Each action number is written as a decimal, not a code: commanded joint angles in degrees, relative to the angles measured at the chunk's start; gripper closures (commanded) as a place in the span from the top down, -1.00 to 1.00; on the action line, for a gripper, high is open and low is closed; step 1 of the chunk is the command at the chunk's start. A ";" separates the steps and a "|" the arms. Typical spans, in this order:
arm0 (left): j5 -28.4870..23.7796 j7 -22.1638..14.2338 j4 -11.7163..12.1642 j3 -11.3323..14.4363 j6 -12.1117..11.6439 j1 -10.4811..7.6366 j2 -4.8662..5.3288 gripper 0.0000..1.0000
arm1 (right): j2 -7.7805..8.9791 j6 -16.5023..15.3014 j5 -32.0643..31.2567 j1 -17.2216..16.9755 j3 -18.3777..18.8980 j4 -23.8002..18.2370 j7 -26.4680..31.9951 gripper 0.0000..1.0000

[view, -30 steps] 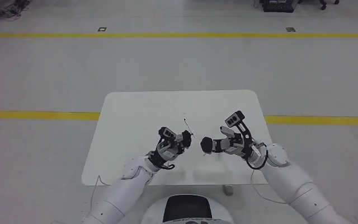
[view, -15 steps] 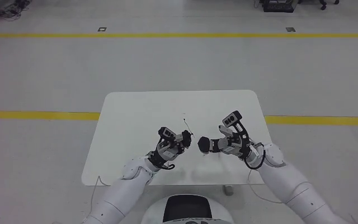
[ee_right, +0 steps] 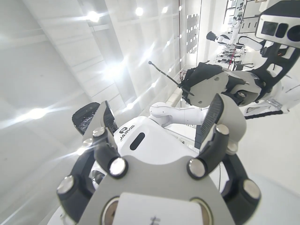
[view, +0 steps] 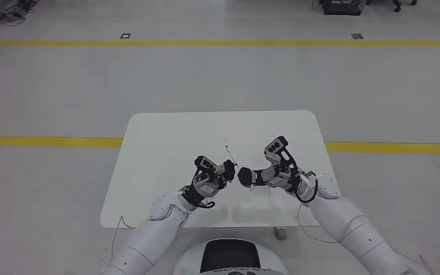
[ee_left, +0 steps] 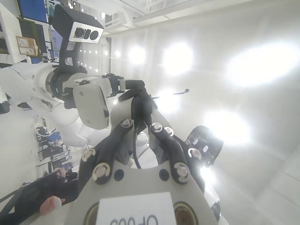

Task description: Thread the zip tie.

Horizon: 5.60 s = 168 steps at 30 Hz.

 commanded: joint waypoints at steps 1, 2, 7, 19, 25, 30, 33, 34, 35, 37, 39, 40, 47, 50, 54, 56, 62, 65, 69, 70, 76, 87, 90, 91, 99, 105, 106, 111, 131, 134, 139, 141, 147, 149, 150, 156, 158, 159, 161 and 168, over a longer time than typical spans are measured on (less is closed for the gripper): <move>0.00 0.00 0.00 0.00 0.00 0.00 0.00 -1.00 | -0.36 0.12 0.23 0.34 -0.13 0.69 0.53 0.16; 0.00 0.00 0.00 0.00 0.00 0.00 0.00 -1.00 | -0.51 0.21 0.20 0.48 -0.21 0.95 0.77 0.00; 0.00 0.00 0.00 0.00 0.00 0.00 0.00 -1.00 | -1.31 0.78 0.13 1.15 -0.53 2.22 1.96 -0.14; 0.00 0.00 0.00 0.00 0.00 0.00 0.00 -1.00 | -2.99 1.85 -0.77 2.25 -1.01 4.78 2.61 -0.34; 0.00 0.00 0.00 0.00 0.00 0.00 0.00 -1.00 | -3.74 2.05 -1.20 2.59 -0.98 5.64 2.93 -0.54; 0.00 0.00 0.00 0.00 0.00 0.00 0.00 -1.00 | -4.26 2.25 -1.82 2.77 -0.87 6.15 2.99 -0.62; 0.00 0.00 0.00 0.00 0.00 0.00 0.00 -1.00 | -4.55 2.37 -2.22 2.84 -0.74 6.42 3.02 -0.68; 0.00 0.00 0.00 0.00 0.00 0.00 0.00 -1.00 | -4.65 2.41 -2.38 2.84 -0.66 6.51 3.06 -0.70; 0.00 0.00 0.00 0.00 0.00 0.00 0.00 -1.00 | -4.73 2.43 -2.48 2.83 -0.59 6.56 3.06 -0.70; 0.00 0.00 0.00 0.00 0.00 0.00 0.00 -1.00 | -4.87 2.49 -2.70 2.81 -0.44 6.65 3.09 -0.72; 0.00 0.00 0.00 0.00 0.00 0.00 0.00 -1.00 | -5.02 2.54 -2.95 2.77 -0.24 6.73 3.10 -0.72; 0.00 0.00 0.00 0.00 0.00 0.00 0.00 -1.00 | -5.08 2.54 -3.04 2.75 -0.15 6.75 3.10 -0.74; 0.00 0.00 0.00 0.00 0.00 0.00 0.00 -1.00 | -5.52 2.67 -3.71 2.44 0.57 6.84 3.16 -0.76; 0.00 0.00 0.00 0.00 0.00 0.00 0.00 -1.00 | -5.70 2.76 -3.95 2.30 0.88 6.86 3.18 -0.78; 0.00 0.00 0.00 0.00 0.00 0.00 0.00 -1.00 | -5.92 2.94 -4.28 2.16 1.27 6.93 3.26 -0.82; 0.00 0.00 0.00 0.00 0.00 0.00 0.00 -1.00 | -6.04 3.03 -4.44 2.11 1.47 6.99 3.33 -0.84; 0.00 0.00 0.00 0.00 0.00 0.00 0.00 -1.00 | -6.38 3.29 -4.85 1.95 2.00 7.18 3.55 -0.92; 0.00 0.00 0.00 0.00 0.00 0.00 0.00 -1.00 | -6.54 3.38 -5.04 1.87 2.27 7.26 3.65 -0.94; 0.00 0.00 0.00 0.00 0.00 0.00 0.00 -1.00 | -6.74 3.49 -5.31 1.75 2.62 7.32 3.76 -0.94; 0.00 0.00 0.00 0.00 0.00 0.00 0.00 -1.00 | -6.78 3.52 -5.37 1.72 2.69 7.33 3.78 -0.94; 0.00 0.00 0.00 0.00 0.00 0.00 0.00 -1.00 | -7.05 3.75 -5.84 1.53 3.22 7.40 3.90 -1.00; 0.00 0.00 0.00 0.00 0.00 0.00 0.00 -1.00 | -7.45 3.99 -6.65 1.05 4.22 7.40 4.11 -1.00; 0.00 0.00 0.00 0.00 0.00 0.00 0.00 -1.00 | -7.54 4.06 -6.89 0.87 4.52 7.35 4.16 -1.00; 0.00 0.00 0.00 0.00 0.00 0.00 0.00 -1.00 | -7.56 4.09 -6.96 0.82 4.60 7.34 4.18 -1.00; 0.00 0.00 0.00 0.00 0.00 0.00 0.00 -1.00 | -7.80 4.31 -7.48 0.38 5.30 7.35 4.40 -1.00; 0.00 0.00 0.00 0.00 0.00 0.00 0.00 -1.00 | -7.99 4.49 -7.75 0.22 5.72 7.57 4.58 -1.00; 0.00 0.00 0.00 0.00 0.00 0.00 0.00 -1.00 | -8.02 4.53 -7.77 0.20 5.78 7.61 4.62 -1.00; 0.00 0.00 0.00 0.00 0.00 0.00 0.00 -1.00 | -8.19 4.63 -7.92 0.08 6.03 7.78 4.78 -1.00; 0.00 0.00 0.00 0.00 0.00 0.00 0.00 -1.00 | -8.70 5.00 -8.96 -0.50 7.31 7.90 5.06 -1.00; 0.00 0.00 0.00 0.00 0.00 0.00 0.00 -1.00 | -8.76 5.11 -9.16 -0.59 7.48 7.91 5.06 -1.00; 0.00 0.00 0.00 0.00 0.00 0.00 0.00 -1.00 | -8.87 5.16 -9.31 -0.75 7.75 7.96 5.09 -1.00; 0.00 0.00 0.00 0.00 0.00 0.00 0.00 -1.00 | -8.91 5.19 -9.38 -0.82 7.88 8.00 5.13 -1.00; 0.00 0.00 0.00 0.00 0.00 0.00 0.00 -1.00 | -9.02 5.34 -9.60 -0.97 8.23 8.20 5.24 -1.00; 0.00 0.00 0.00 0.00 0.00 0.00 0.00 -1.00 | -9.05 5.39 -9.67 -0.99 8.32 8.26 5.27 -1.00; 0.00 0.00 0.00 0.00 0.00 0.00 0.00 -1.00 | -9.08 5.42 -9.72 -1.01 8.37 8.28 5.25 -1.00; 0.00 0.00 0.00 0.00 0.00 0.00 0.00 -1.00 | -9.20 5.49 -9.94 -1.14 8.59 8.34 5.26 -1.00; 0.00 0.00 0.00 0.00 0.00 0.00 0.00 -1.00 | -9.25 5.48 -10.00 -1.20 8.66 8.44 5.30 -1.00; 0.00 0.00 0.00 0.00 0.00 0.00 0.00 -1.00 | -9.27 5.48 -10.03 -1.22 8.69 8.47 5.31 -1.00; 0.00 0.00 0.00 0.00 0.00 0.00 0.00 -1.00 | -9.31 5.45 -10.08 -1.27 8.76 8.58 5.33 -1.00; 0.00 0.00 0.00 0.00 0.00 0.00 0.00 -1.00 | -9.46 5.43 -10.31 -1.38 9.00 8.91 5.36 -1.00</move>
